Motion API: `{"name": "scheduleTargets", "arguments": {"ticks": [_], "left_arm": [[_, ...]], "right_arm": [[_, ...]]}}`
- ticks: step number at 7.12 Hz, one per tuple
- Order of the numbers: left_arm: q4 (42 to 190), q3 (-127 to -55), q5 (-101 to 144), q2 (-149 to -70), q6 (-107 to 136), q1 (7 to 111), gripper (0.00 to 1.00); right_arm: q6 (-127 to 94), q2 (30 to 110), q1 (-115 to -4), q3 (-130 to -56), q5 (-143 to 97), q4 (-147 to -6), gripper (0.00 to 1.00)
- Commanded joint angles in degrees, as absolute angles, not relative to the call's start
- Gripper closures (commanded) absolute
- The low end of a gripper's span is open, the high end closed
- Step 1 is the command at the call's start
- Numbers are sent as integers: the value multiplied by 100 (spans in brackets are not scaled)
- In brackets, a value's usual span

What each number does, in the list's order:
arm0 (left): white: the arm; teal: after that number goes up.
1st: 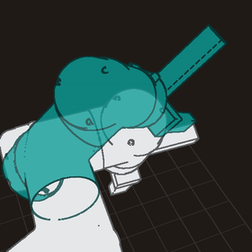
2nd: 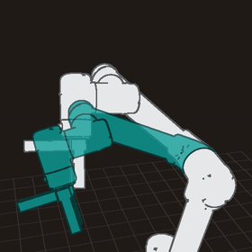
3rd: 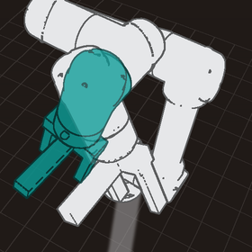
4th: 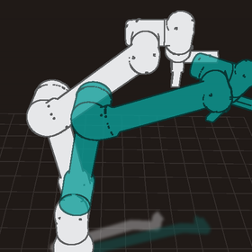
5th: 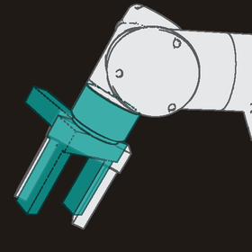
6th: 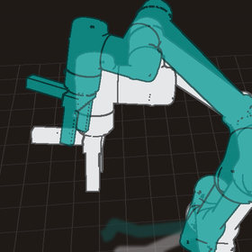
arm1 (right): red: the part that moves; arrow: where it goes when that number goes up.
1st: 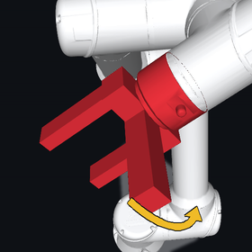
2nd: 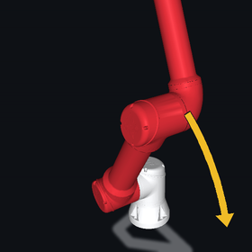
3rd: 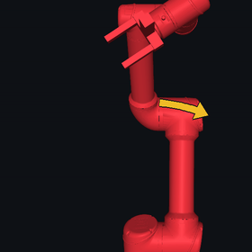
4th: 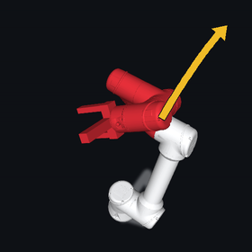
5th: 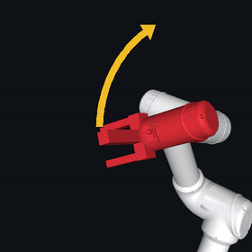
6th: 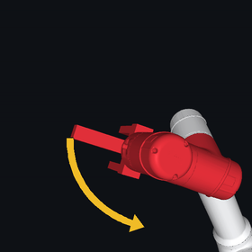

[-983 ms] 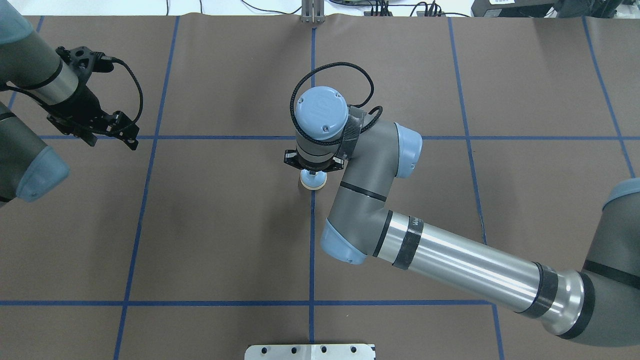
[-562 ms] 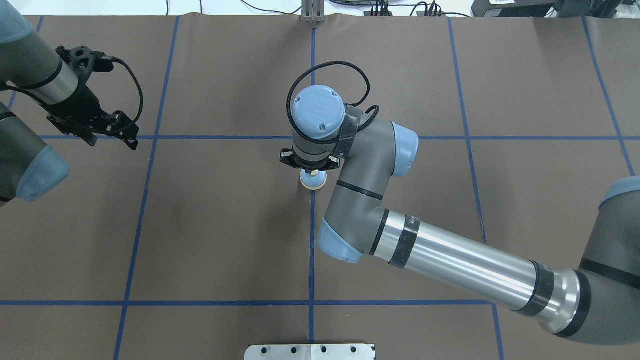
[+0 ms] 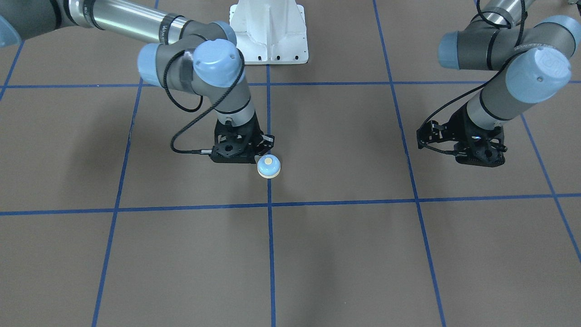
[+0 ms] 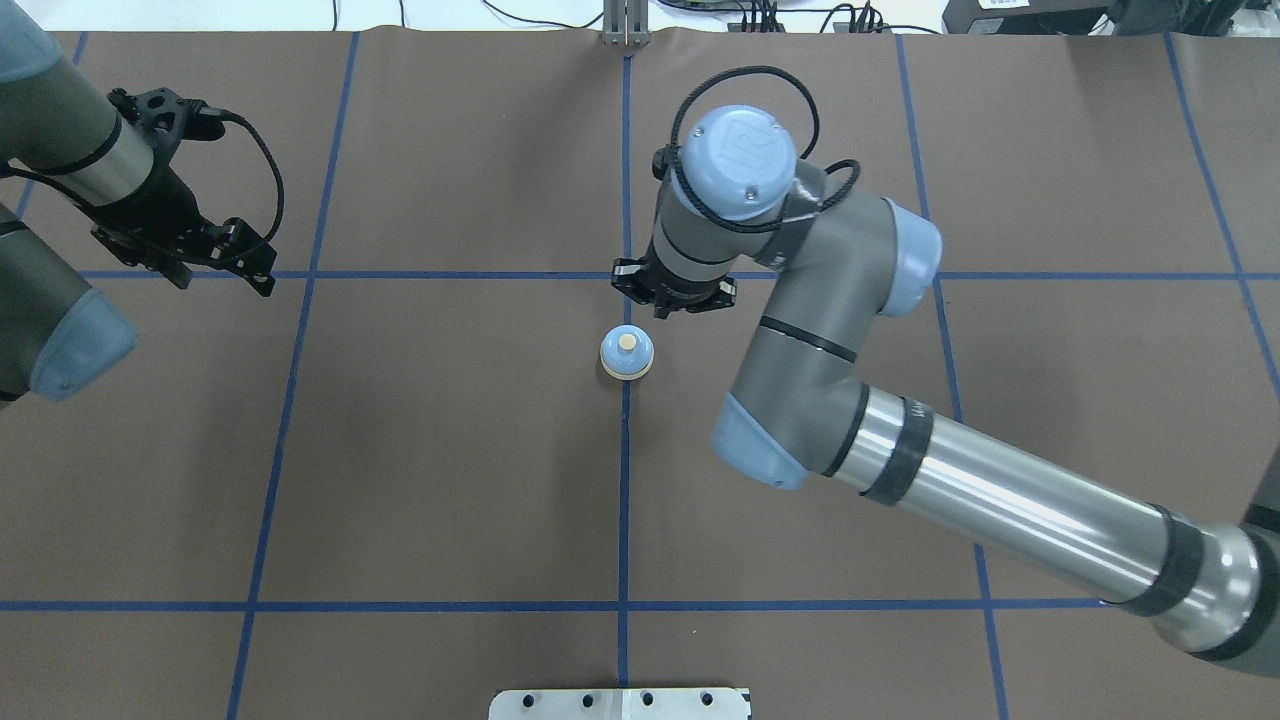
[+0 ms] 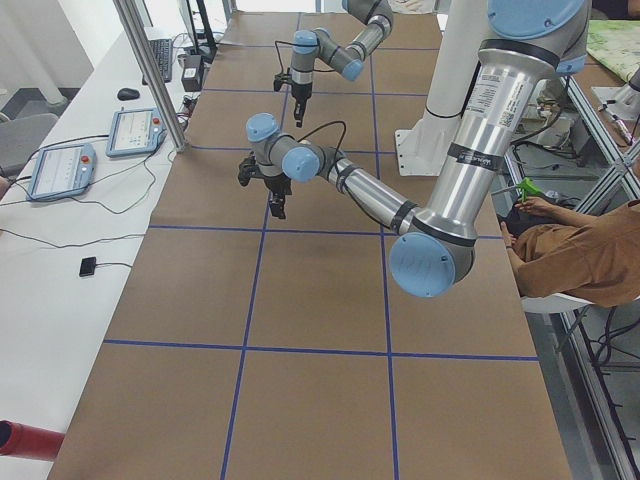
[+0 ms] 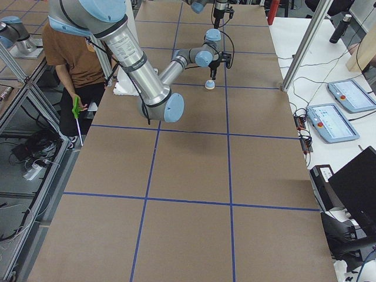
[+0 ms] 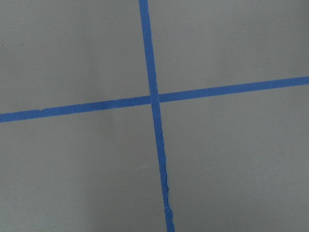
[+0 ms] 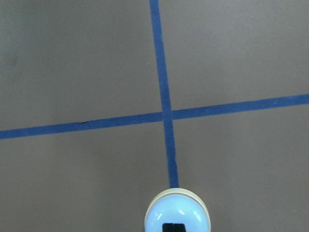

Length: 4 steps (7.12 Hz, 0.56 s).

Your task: Place and press bell with both arms

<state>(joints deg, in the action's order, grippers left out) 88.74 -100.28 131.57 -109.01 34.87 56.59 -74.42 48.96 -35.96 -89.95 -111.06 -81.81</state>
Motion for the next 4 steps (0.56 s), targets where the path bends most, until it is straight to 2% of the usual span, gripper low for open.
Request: {"name": "scheduleTargets", "arguments": {"ticks": [1,2,3,4], "left_arm": [[8920,-10054,13157,-10672,2939,5861,1],[8930,-10055,13166,-10470,2440,6097,1],[8973,-10046,13210,-10207,1826,6456,1],[8974,-10002,13236,-9943,1071,6930,1]], "right_arm": [[-6554,6349,-4250,-10253,-11545,-8183,100],[-5774,6903,-4776,-10483,-11975,-8174,100],[-5000,7448,-5268,-10668,-12293,-8165,66],[-4644,7801,-5839,-10705,-12592,-8139,1]]}}
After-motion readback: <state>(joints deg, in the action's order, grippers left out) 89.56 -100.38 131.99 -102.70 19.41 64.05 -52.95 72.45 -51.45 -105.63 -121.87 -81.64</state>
